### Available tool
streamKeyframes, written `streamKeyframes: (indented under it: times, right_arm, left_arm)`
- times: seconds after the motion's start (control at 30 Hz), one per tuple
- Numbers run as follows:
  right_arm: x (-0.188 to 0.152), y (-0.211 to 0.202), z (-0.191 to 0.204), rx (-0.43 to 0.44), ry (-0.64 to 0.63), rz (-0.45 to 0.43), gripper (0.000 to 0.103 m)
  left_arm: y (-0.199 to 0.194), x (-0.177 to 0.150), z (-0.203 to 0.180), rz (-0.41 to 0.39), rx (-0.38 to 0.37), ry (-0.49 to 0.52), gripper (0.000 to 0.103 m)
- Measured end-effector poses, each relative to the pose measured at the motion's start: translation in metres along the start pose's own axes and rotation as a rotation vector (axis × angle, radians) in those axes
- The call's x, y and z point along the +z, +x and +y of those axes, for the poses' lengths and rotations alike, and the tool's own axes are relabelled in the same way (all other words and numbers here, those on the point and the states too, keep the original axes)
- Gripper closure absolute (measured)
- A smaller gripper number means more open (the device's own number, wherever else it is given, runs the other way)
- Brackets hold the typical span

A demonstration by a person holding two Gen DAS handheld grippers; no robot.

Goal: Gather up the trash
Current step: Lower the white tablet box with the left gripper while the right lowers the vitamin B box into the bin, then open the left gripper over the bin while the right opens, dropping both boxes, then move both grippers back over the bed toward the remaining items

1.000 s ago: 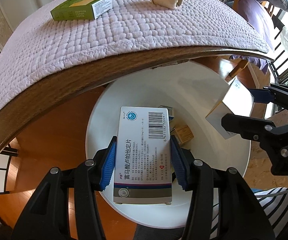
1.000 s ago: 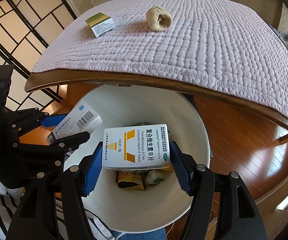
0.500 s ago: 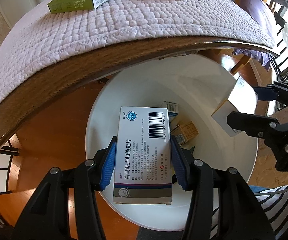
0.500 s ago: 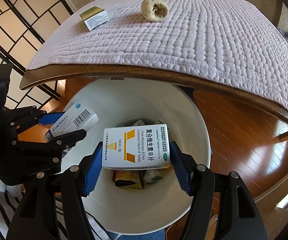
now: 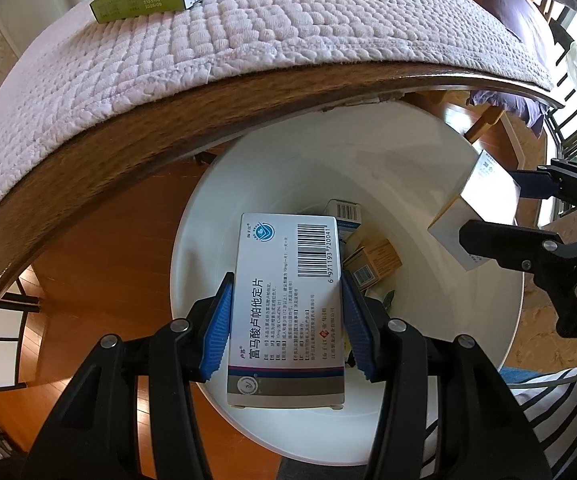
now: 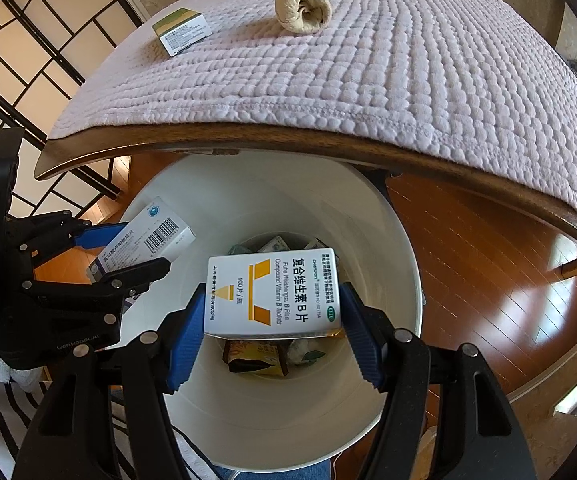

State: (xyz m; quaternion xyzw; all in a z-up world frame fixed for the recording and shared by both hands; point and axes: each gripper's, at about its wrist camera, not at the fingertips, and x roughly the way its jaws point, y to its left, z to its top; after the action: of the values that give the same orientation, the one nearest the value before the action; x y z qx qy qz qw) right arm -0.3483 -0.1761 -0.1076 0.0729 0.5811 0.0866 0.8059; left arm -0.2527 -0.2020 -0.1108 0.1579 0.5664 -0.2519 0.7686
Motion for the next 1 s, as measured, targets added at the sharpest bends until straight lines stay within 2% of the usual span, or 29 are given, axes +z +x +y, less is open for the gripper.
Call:
streamKeyframes:
  times: [0.17,0.4,1.0]
  right_arm:
    - [0.0,0.0,-0.003,0.002,0.002,-0.002,0.038]
    - [0.004,0.0,-0.011,-0.002,0.016,0.005,0.037]
    - [0.004,-0.016,-0.003,-0.017,-0.009,-0.026,0.037]
  left_arm:
    - [0.004,0.0,0.004,0.006,-0.009,-0.005,0.05]
    - [0.0,0.0,0.013,0.001,-0.011,-0.015,0.042]
    - [-0.011,0.001,0.018,-0.003,-0.006,-0.017,0.042]
